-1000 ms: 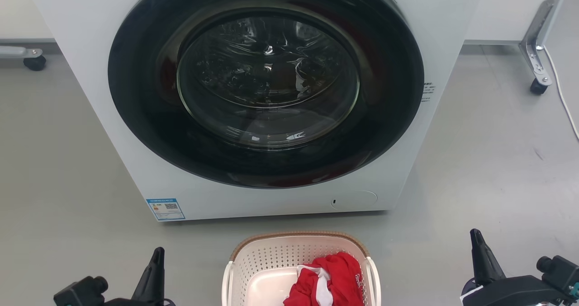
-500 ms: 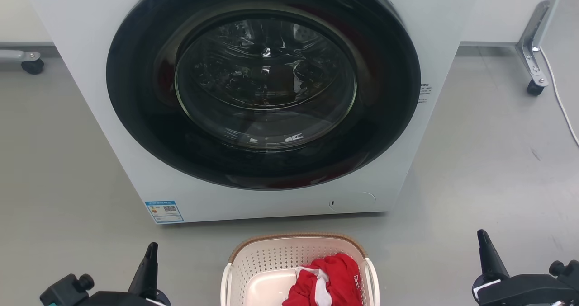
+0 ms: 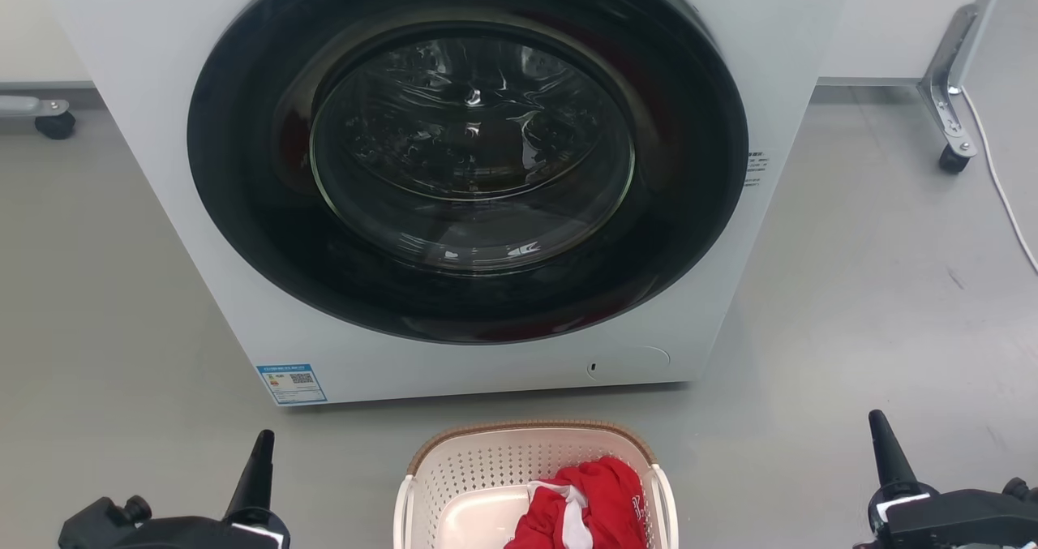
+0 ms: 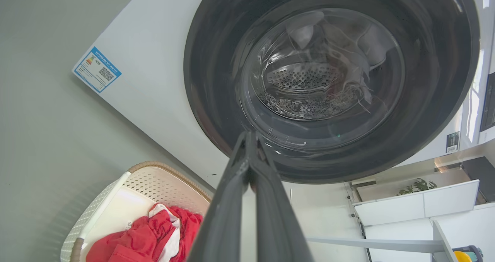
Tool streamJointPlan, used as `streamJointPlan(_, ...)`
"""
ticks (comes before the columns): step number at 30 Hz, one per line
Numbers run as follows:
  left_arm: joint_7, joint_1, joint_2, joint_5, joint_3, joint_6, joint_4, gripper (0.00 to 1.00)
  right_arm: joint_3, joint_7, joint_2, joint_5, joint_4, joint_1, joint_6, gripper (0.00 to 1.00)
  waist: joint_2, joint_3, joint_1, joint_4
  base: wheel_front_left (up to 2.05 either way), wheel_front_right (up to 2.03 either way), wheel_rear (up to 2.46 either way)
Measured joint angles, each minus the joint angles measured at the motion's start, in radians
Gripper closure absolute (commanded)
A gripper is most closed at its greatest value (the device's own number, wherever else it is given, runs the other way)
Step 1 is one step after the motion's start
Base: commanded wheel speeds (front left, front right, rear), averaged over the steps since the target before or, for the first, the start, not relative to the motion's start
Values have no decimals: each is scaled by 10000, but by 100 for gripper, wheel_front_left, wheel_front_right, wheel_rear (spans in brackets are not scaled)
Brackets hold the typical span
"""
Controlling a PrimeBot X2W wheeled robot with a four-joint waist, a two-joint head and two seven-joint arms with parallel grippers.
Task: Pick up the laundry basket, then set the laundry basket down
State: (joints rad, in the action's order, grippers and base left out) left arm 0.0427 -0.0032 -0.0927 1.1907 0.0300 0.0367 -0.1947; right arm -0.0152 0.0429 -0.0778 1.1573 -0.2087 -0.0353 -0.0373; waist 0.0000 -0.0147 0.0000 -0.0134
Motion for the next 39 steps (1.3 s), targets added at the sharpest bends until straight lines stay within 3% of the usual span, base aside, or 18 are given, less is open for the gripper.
streamJointPlan(30,660,-659,458,3822,-1152,786,-928,100,-1116,637,314,4196,-842,-463,-780,100,1,123,0,129,0,0,0)
streamJointPlan(39,706,-759,493,4100,-1210,792,-970,100,-1183,704,334,4385,-886,-559,-817,100,0,128,0,135,0,0,0)
